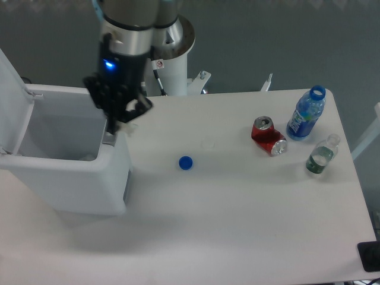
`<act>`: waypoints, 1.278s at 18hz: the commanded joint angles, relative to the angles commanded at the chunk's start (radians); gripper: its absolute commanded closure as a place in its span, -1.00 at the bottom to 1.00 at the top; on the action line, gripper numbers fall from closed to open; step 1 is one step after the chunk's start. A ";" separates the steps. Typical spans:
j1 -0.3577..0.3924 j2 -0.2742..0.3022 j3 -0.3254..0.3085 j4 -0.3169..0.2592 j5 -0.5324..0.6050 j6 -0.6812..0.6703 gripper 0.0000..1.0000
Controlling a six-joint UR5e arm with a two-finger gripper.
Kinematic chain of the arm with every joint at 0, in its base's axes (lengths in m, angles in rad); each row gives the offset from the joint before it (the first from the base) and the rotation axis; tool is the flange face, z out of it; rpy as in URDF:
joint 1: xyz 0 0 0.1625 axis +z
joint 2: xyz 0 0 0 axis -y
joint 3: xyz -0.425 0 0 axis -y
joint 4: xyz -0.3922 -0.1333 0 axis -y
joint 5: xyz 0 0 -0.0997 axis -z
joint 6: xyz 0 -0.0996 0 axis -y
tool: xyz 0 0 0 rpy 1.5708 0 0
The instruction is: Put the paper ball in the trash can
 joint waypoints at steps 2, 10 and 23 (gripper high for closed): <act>-0.029 -0.003 -0.003 0.000 -0.002 0.002 0.72; -0.077 0.002 -0.029 0.002 -0.014 0.003 -0.79; 0.082 0.051 -0.051 -0.005 -0.011 -0.011 -1.00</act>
